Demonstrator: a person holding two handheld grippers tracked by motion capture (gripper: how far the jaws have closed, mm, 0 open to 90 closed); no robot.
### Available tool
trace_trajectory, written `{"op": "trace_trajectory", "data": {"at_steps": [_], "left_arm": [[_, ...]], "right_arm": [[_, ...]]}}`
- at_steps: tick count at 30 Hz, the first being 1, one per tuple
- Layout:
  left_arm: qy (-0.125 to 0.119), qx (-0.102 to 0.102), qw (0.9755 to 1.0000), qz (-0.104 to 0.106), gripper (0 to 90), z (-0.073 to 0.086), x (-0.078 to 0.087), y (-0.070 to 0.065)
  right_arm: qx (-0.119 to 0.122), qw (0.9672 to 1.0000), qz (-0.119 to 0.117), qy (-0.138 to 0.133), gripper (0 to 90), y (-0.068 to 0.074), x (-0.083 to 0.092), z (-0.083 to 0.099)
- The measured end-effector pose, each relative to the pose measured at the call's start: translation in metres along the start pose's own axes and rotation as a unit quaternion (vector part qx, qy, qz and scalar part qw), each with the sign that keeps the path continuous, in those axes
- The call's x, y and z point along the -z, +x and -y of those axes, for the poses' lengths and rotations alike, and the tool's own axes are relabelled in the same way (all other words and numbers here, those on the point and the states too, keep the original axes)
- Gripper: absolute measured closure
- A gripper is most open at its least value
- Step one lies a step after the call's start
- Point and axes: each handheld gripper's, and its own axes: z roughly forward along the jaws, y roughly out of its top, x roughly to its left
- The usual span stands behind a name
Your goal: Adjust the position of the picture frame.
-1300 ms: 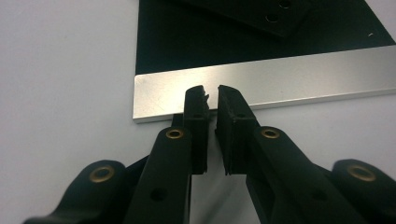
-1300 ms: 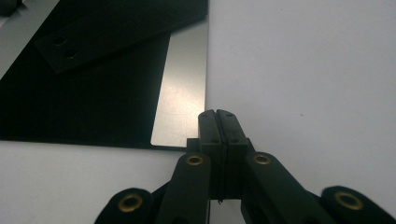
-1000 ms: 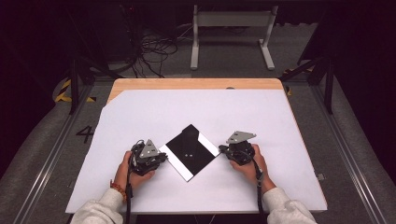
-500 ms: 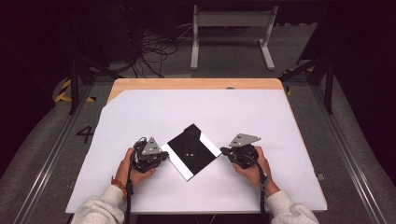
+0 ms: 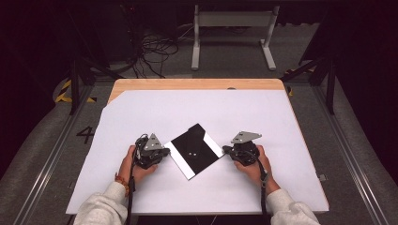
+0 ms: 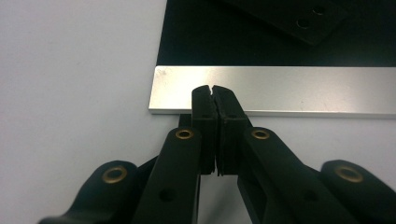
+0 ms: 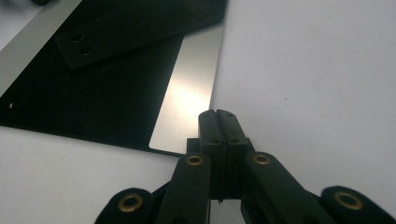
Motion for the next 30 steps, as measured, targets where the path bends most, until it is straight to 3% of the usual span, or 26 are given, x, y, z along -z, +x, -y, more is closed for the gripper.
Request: {"op": "trace_trajectory", "data": {"at_steps": [6,9,11,14,17,25,28,30], "left_arm": [[-0.007,0.009,0.9999,0.006,89.0,-0.007,-0.009,0.003],[-0.008,0.003,1.0000,0.000,89.3,-0.011,-0.012,0.002],[-0.006,0.003,1.0000,-0.004,89.5,-0.012,-0.013,0.001],[-0.005,0.012,0.9998,0.013,89.5,-0.014,-0.013,0.002],[-0.007,0.008,0.9998,0.018,89.5,-0.017,-0.015,0.000],[-0.011,0.006,0.9998,0.019,89.7,-0.027,-0.025,-0.003],[-0.012,-0.006,0.9998,0.011,89.9,-0.032,-0.029,-0.005],[-0.014,0.000,0.9997,0.019,89.9,-0.034,-0.032,-0.004]], "right_arm": [[-0.008,0.9998,-0.015,0.007,90.0,-0.004,0.002,0.004],[-0.009,0.9996,-0.026,0.010,90.0,-0.005,0.006,0.006],[-0.002,0.9992,-0.037,0.012,90.0,-0.003,0.010,0.009],[0.007,0.9988,-0.044,0.019,90.0,0.002,0.016,0.013],[0.012,0.9986,-0.047,0.023,90.0,0.005,0.020,0.016],[0.022,0.9976,-0.059,0.029,90.0,0.013,0.033,0.026],[0.027,0.9974,-0.061,0.028,90.0,0.015,0.037,0.029],[0.027,0.9973,-0.063,0.028,90.0,0.016,0.039,0.031]]}}
